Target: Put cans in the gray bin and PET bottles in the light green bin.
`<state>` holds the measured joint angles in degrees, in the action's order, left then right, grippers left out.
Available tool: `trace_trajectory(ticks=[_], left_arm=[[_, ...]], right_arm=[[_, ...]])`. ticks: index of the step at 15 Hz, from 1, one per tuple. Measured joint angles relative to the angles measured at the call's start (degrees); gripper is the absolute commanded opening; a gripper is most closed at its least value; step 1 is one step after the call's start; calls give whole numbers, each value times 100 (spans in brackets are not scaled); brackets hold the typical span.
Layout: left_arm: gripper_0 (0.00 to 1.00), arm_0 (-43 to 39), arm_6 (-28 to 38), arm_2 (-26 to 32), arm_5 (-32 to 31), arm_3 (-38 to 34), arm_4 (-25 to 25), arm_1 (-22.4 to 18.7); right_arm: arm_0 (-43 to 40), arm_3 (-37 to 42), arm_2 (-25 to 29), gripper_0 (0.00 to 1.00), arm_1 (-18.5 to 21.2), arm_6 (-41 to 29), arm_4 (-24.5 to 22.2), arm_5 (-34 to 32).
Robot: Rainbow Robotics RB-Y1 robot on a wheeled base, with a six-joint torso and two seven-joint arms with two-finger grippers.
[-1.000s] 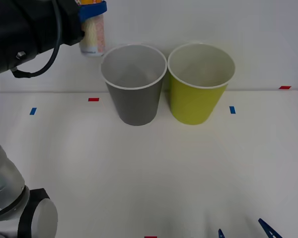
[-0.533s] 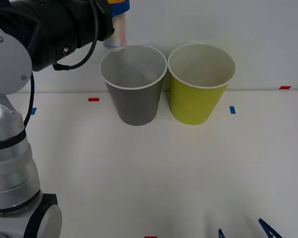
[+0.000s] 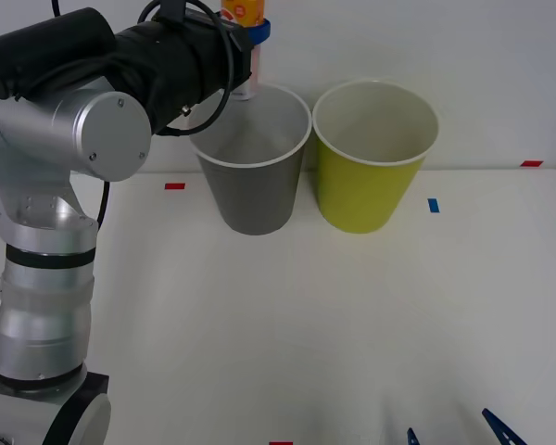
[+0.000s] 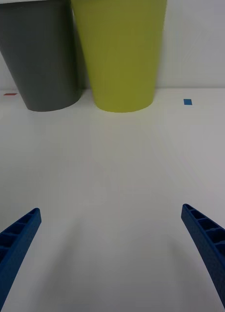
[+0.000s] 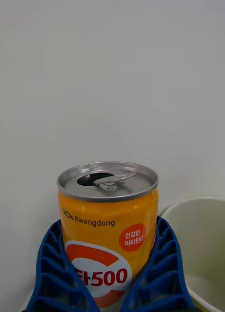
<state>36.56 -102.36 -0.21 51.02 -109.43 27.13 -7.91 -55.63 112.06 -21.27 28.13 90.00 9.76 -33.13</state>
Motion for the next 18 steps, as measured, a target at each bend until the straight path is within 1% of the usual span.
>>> trace_trajectory(ticks=[2, 4, 12, 13, 15, 16, 17, 18], left_arm=[[0, -2, -2, -153, -541, 405, 37, -41], [0, -4, -1, -261, -781, 613, 98, -51], [0, -2, 24, -280, -873, 651, 62, -83], [0, -2, 30, -299, -946, 691, 28, -84], [0, -7, 48, -406, -1309, 880, -16, -90], [0, -8, 62, -439, -1366, 931, -11, -104], [13, -7, 70, -448, -1381, 944, 16, -119], [47, -3, 76, -452, -1384, 948, 35, -132]], right_arm=[[0, 0, 0, 100, 0, 0, 0, 0], [0, 0, 0, 100, 0, 0, 0, 0], [0, 0, 0, 100, 0, 0, 0, 0], [0, 0, 0, 100, 0, 0, 0, 0], [0, 0, 0, 100, 0, 0, 0, 0], [0, 0, 0, 100, 0, 0, 0, 0], [0, 0, 0, 100, 0, 0, 0, 0], [0, 0, 0, 100, 0, 0, 0, 0]])
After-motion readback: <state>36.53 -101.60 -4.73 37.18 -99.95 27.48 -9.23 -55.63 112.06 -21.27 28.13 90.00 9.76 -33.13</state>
